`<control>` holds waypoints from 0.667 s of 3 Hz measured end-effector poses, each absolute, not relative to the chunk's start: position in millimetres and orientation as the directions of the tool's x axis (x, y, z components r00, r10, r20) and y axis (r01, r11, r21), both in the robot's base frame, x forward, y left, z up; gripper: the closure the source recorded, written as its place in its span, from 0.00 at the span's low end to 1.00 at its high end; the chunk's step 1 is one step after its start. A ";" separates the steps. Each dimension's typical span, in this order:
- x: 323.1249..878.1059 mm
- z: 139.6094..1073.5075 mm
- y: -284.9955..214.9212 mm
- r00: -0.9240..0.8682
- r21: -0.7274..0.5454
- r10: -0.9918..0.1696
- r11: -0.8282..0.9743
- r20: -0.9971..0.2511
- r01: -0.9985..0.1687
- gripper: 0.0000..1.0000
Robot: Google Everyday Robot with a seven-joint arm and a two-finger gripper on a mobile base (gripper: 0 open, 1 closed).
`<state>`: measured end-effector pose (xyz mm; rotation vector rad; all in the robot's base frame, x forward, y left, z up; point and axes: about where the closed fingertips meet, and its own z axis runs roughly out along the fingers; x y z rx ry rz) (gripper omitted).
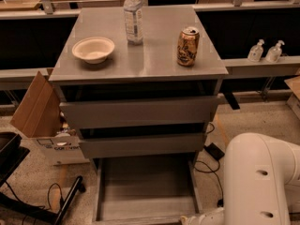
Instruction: Close bottom drawer
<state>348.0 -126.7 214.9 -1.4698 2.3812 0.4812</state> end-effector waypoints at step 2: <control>357.9 233.2 -136.0 -0.419 0.087 -0.803 0.424 -0.424 -0.901 0.00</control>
Offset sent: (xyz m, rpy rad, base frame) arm 0.0197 -0.0178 0.0521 -0.0448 -0.0964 -0.0108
